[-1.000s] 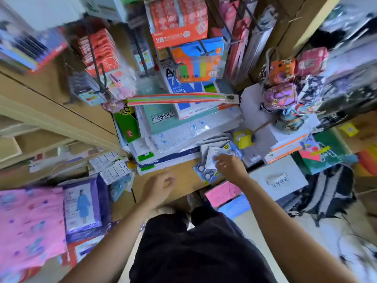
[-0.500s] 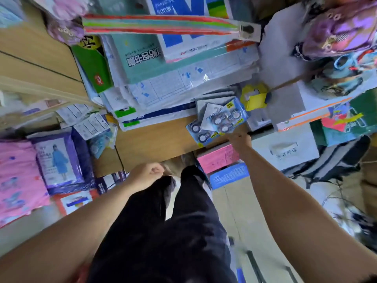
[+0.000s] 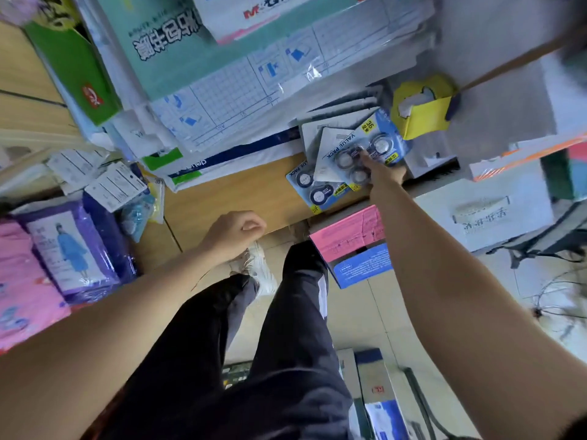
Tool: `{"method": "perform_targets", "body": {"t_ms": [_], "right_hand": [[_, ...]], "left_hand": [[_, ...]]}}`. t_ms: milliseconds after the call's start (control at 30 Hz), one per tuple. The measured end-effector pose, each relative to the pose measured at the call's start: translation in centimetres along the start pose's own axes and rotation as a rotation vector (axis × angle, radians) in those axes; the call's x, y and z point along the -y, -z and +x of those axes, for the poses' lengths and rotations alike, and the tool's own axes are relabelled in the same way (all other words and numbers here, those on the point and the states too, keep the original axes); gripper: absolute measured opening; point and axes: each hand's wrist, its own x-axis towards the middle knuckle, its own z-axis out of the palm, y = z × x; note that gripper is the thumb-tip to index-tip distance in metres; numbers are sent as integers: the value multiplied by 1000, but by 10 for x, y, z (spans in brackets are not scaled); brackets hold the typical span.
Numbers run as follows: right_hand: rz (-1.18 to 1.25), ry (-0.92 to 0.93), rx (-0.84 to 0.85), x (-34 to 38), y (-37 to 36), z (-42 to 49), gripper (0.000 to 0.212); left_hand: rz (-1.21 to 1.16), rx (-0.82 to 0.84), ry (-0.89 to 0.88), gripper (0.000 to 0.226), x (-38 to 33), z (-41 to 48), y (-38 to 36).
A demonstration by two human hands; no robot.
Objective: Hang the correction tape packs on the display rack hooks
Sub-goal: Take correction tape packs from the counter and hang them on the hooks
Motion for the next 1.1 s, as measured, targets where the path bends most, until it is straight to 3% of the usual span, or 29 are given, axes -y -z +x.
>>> {"method": "perform_targets", "body": {"t_ms": [167,300,400,467,567,633,700,833,933,1033,1100], "right_hand": [[163,35,16,-15,20,-22,52],[275,11,247,-37,45,-67,17],[220,6,576,-51,56,-102,11],[141,-9,750,-60,55,-118,18],[120,-40,899,-66,41,-136,29],[101,-55,920,-63,30,-142,27],[76,-60,812,-58,19,-139,31],[-293,156,235,-44,0,-105,82],[-645,290,127,-35,-21,-83,109],[-854,258,65,-32,-49,-65,125],[-944,212,-10,-32,-65,-60,130]], "left_hand": [[-68,-9,-50,16,-28,18,2],[-103,-41,-51,27,-45,22,4],[-214,-35,3,59,-50,20,3],[-332,34,65,78,-48,17,1],[-455,102,99,58,-38,10,-4],[-497,36,93,42,-28,6,-7],[-520,-54,93,28,-20,1,-10],[-501,-244,124,19,0,-9,-11],[-508,-277,144,33,20,-17,-3],[-460,-313,157,42,36,-26,7],[-446,-337,151,35,43,-32,11]]}}
